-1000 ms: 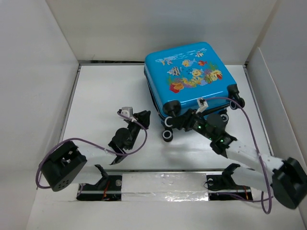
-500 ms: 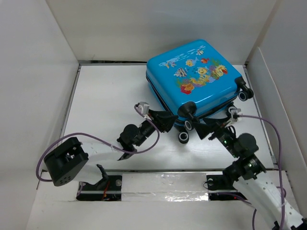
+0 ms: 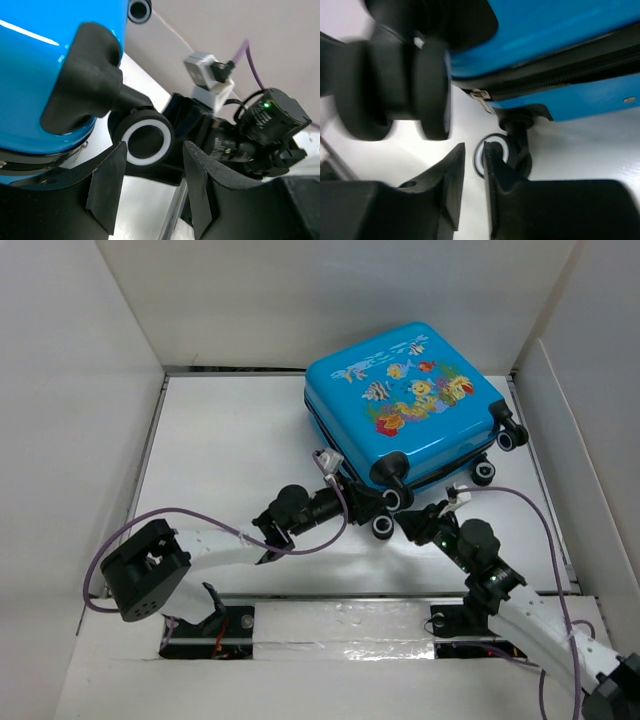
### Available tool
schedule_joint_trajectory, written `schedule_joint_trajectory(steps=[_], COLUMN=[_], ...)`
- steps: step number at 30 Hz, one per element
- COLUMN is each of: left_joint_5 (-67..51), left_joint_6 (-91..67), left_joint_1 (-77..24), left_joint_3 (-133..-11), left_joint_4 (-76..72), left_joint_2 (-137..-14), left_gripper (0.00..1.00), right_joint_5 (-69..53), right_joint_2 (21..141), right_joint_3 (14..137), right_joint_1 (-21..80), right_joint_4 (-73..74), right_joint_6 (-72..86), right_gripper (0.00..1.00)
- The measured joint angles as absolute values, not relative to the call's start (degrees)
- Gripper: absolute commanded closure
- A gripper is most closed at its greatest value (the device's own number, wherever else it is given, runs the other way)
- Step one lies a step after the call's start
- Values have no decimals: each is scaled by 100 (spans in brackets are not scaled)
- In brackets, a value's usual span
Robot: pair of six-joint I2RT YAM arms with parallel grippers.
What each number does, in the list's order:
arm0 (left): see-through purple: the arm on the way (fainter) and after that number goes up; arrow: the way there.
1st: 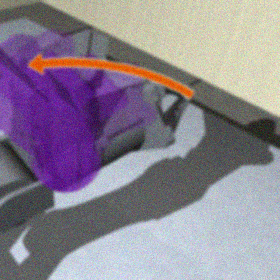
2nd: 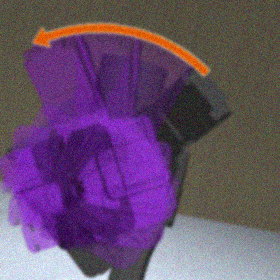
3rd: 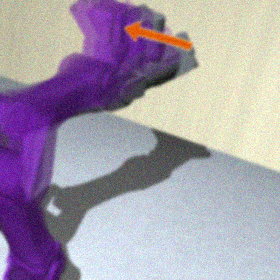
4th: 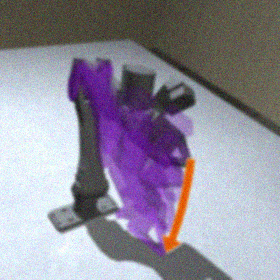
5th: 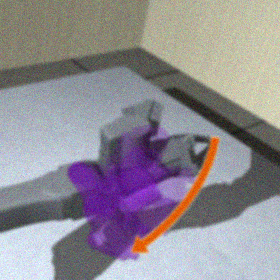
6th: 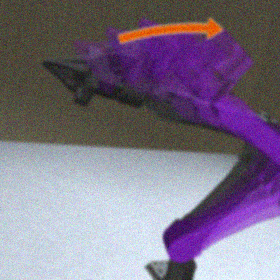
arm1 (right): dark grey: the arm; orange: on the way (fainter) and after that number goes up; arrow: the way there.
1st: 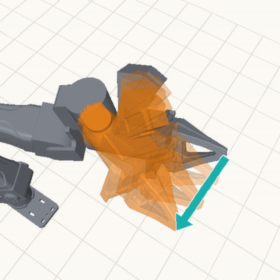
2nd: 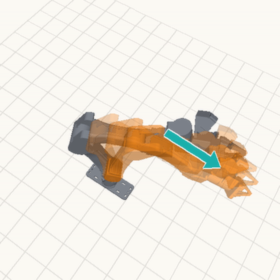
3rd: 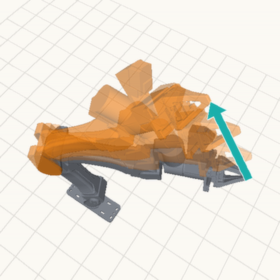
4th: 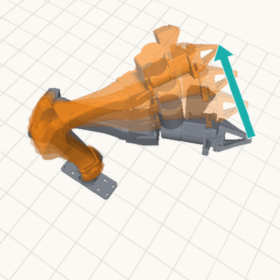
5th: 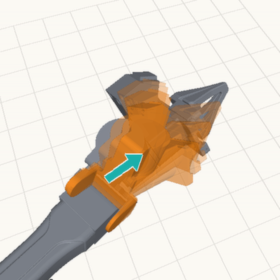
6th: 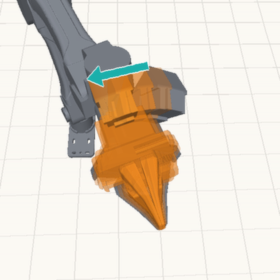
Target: Pack the luggage
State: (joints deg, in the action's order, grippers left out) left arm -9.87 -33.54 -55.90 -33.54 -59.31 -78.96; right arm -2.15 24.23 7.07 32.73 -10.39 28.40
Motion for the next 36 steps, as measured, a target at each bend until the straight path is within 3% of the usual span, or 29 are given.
schedule_joint_trajectory(steps=[3, 13, 25, 32, 36], left_joint_5=[-1258, -1804, -2174, -2099, -2102], left_joint_6=[-3352, -3380, -3496, -3330, -3299], left_joint_1=[-5592, -5531, -5343, -5323, -5315], left_joint_3=[-3454, -4407, -5092, -5094, -5120], left_joint_4=[-5811, -5374, -4595, -4281, -4233], left_joint_2=[-8093, -9050, -9404, -9229, -9218], left_gripper=[54, 55, 54, 53, 53], right_joint_5=[1, 1214, 3148, 4539, 4869], right_joint_2=[3336, 5205, 7089, 8305, 8438], right_joint_3=[545, 311, 360, 499, 495], right_joint_1=[3492, 4265, 5140, 5749, 5848], right_joint_4=[-1949, -4772, -6528, -7290, -7330], right_joint_6=[2797, 2412, 2071, 1868, 1660], right_gripper=[45, 51, 61, 62, 53])
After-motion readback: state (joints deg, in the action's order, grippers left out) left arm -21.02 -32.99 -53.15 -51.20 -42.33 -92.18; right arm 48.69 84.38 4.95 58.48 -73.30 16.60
